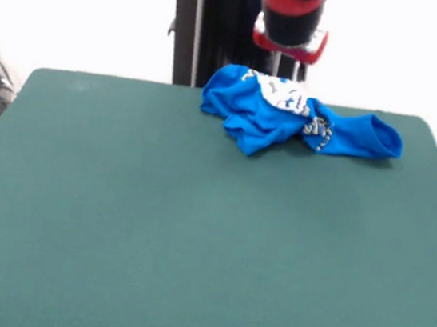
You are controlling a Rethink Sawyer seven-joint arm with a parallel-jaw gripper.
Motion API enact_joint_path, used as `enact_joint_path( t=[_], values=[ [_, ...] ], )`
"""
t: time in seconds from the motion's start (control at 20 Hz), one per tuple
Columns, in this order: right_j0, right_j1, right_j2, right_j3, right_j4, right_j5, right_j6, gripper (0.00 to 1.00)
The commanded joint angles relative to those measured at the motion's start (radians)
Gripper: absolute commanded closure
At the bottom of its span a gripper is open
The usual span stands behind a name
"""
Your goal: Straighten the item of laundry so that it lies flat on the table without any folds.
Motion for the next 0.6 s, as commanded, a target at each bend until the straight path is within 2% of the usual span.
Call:
enact_joint_path(
  t=[0.05, 0.3, 0.6],
  values=[
    [0.055, -0.040, -0.061, -0.080, 0.031, -0.185, 0.334, 0.00],
    [0.091, 0.032, -0.107, -0.132, 0.049, -0.392, 0.409, 0.00],
    [0.044, 0.121, -0.031, -0.130, 0.106, -0.600, 0.428, 0.00]
  ],
)
